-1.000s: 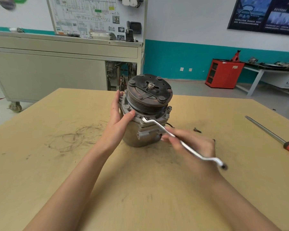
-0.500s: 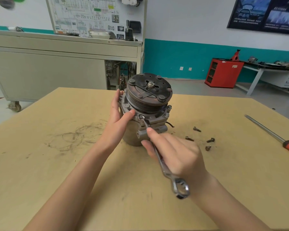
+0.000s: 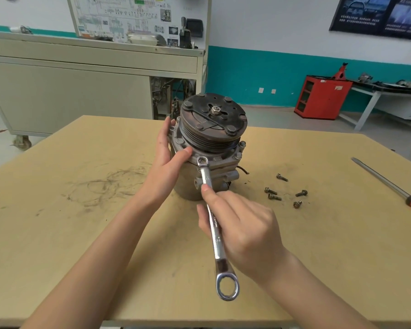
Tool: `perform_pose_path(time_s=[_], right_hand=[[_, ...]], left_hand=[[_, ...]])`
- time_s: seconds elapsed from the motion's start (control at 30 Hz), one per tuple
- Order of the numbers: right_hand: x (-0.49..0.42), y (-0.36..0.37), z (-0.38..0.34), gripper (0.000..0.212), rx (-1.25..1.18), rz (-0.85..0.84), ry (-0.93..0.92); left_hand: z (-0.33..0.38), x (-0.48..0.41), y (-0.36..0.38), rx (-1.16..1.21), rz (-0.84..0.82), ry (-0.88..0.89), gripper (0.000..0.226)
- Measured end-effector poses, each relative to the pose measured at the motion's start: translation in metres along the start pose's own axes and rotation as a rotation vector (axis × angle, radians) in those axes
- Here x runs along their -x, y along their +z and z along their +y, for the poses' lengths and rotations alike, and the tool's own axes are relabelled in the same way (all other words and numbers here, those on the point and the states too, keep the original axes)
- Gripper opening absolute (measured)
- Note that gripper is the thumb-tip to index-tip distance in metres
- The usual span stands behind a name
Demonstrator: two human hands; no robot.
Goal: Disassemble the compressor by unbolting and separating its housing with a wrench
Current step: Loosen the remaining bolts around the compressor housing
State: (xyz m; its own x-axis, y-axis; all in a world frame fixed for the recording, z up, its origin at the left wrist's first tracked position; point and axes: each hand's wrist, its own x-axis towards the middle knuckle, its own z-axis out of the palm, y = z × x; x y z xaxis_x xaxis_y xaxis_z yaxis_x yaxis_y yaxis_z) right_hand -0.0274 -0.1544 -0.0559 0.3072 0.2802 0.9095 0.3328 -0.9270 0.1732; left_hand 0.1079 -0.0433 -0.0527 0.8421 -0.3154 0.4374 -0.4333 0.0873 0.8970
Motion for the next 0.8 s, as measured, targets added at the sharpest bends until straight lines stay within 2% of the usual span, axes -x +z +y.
perform_pose_path(time_s=[0.3,0.37,0.47,0.53,0.67,0.8], right_hand=[[0.000,-0.003,0.008,0.016,-0.221,0.064,0.207],[0.004,-0.004,0.014,0.016,-0.423,0.043,0.346],[0.005,-0.008,0.036,0.022,-1.089,-0.088,0.735],[0.000,-0.007,0.059,0.029,-1.380,-0.139,0.905],[-0.016,0.006,0.089,0.024,-1.705,-0.225,1.116],[-0.021,0.009,0.095,0.021,-1.717,-0.247,1.165]], left_hand=[[-0.001,-0.001,0.000,0.000,0.007,-0.015,0.080],[-0.002,-0.001,0.000,-0.002,0.007,-0.021,0.080],[-0.002,0.000,-0.001,-0.006,0.004,-0.020,0.081],[-0.001,-0.001,-0.001,-0.006,0.001,-0.022,0.081],[-0.001,-0.001,-0.001,-0.010,0.001,-0.022,0.081],[0.001,0.000,-0.001,-0.024,0.007,-0.020,0.081]])
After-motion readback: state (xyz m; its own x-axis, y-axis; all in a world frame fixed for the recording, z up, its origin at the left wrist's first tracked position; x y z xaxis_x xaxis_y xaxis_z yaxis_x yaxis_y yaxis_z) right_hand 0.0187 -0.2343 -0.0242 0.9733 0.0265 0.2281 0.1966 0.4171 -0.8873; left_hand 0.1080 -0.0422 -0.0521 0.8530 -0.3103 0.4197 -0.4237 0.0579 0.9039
